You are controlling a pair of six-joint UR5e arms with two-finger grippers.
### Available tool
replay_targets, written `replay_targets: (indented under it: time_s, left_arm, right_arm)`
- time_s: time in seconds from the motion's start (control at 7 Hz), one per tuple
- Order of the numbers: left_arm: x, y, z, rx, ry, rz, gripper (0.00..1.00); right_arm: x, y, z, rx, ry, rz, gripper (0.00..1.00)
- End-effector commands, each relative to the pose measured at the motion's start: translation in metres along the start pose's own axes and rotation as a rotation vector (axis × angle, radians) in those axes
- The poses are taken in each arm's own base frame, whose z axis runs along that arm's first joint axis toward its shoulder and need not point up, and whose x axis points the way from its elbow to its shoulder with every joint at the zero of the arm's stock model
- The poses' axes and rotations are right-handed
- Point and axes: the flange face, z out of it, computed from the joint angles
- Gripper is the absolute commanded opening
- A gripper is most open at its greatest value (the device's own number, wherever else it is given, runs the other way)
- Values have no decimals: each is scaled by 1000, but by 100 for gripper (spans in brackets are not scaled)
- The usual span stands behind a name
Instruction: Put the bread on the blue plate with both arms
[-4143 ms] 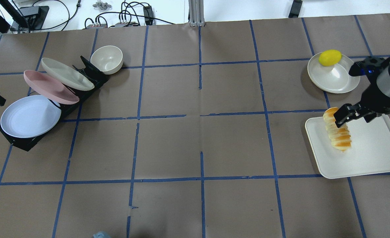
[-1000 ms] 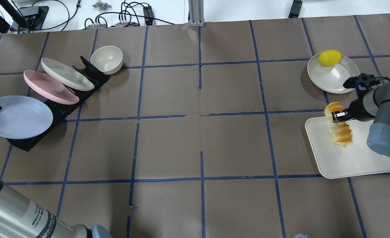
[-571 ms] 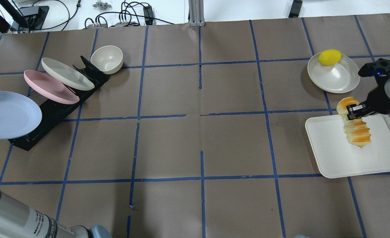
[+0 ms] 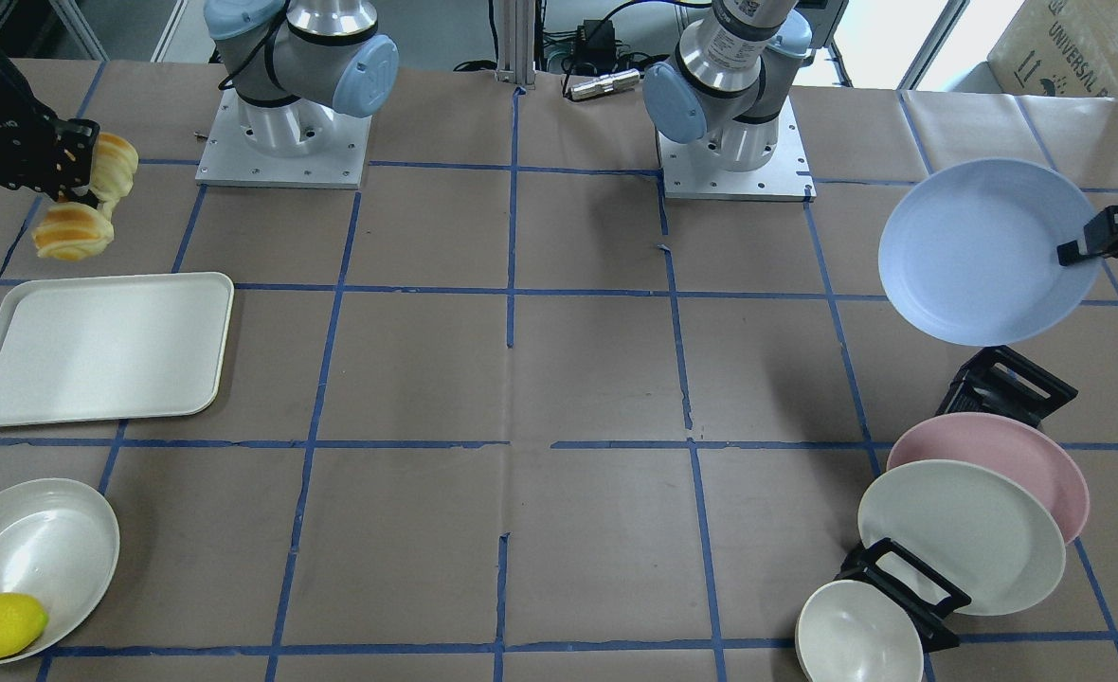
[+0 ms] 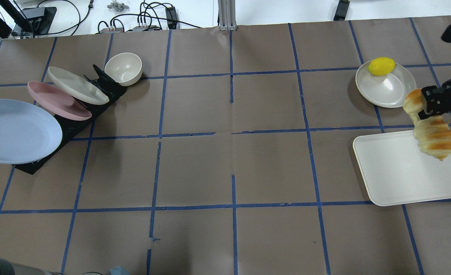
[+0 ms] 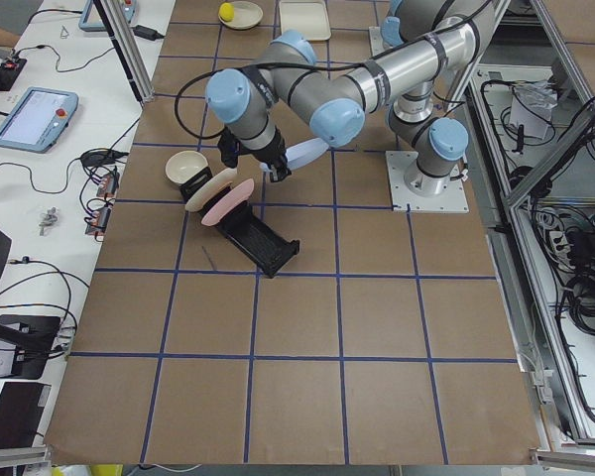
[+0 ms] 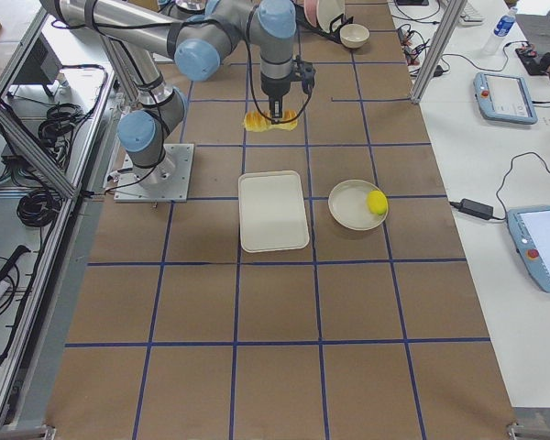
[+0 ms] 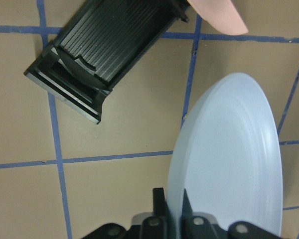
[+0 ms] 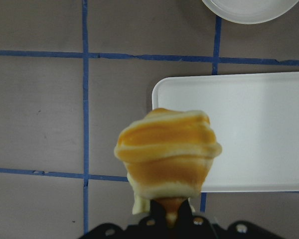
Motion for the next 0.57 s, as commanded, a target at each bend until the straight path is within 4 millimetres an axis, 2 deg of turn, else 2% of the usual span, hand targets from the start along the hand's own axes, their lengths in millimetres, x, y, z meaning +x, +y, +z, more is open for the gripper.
replay_targets:
  time_s: [0.0, 0.14, 0.29, 0.43]
  left_arm:
    - [126, 28, 38, -29, -18, -40, 1]
    - [180, 26, 57, -17, -22, -27, 1]
    - [229, 16, 75, -9, -8, -40, 1]
    - [278, -2, 97, 11, 16, -27, 1]
  right_arm:
    - [-59, -11, -23, -9, 97, -74, 3]
    - [-93, -23, -22, -4, 169, -128, 3]
    - [-137, -42, -11, -14, 173, -78, 3]
    - [-173, -60, 1, -24, 163, -60, 3]
